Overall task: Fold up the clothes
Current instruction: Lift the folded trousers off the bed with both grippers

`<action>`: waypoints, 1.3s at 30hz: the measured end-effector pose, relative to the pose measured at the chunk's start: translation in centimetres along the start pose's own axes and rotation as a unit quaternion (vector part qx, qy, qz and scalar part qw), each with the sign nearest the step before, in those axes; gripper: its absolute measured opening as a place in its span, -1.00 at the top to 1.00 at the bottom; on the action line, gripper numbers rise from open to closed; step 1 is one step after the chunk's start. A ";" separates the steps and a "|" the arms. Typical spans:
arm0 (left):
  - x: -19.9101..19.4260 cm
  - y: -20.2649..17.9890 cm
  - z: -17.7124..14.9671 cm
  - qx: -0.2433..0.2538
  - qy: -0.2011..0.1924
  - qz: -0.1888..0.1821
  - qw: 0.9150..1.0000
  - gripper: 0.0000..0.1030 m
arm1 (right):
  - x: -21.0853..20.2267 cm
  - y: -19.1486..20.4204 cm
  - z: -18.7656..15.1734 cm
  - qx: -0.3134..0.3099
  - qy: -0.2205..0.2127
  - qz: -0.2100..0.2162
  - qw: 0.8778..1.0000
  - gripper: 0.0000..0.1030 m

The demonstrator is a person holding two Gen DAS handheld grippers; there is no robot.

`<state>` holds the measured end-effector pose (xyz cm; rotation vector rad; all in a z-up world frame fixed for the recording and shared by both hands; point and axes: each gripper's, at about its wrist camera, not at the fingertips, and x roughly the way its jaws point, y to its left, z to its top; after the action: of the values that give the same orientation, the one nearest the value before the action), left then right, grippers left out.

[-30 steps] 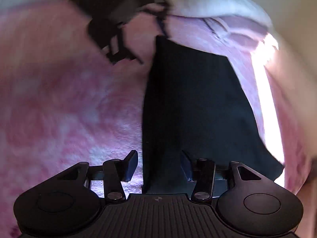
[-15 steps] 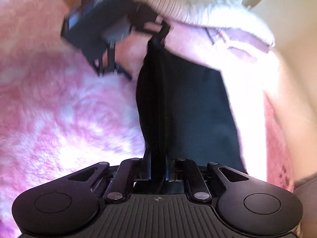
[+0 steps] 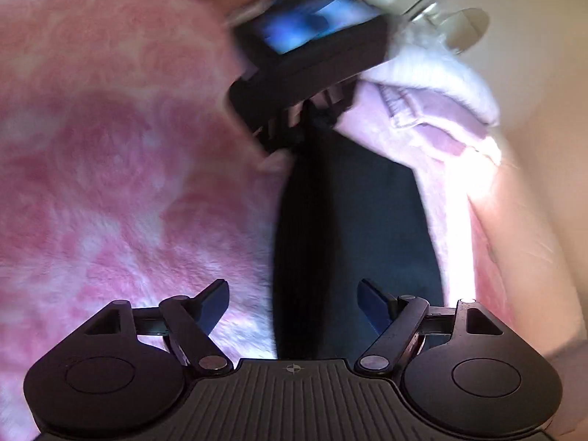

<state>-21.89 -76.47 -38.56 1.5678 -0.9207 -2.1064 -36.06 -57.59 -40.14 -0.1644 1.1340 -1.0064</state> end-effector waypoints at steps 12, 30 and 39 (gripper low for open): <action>2.0 -2.1 0.0 0.079 0.012 0.053 0.995 0.25 | 2.5 -4.7 0.4 0.007 0.037 0.033 0.999 0.68; -17.1 -3.5 5.6 -0.085 0.081 -0.039 0.992 0.68 | -11.3 -9.1 -1.0 -0.113 0.005 0.107 0.988 0.71; -25.6 -0.1 6.6 -0.147 0.103 -0.018 0.984 0.68 | -18.2 -10.5 2.3 -0.174 -0.019 0.140 0.975 0.73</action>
<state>-19.86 -58.46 -19.34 1.6160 -0.4900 -1.9509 -41.36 -51.05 -20.69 -0.2942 1.2529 -0.5478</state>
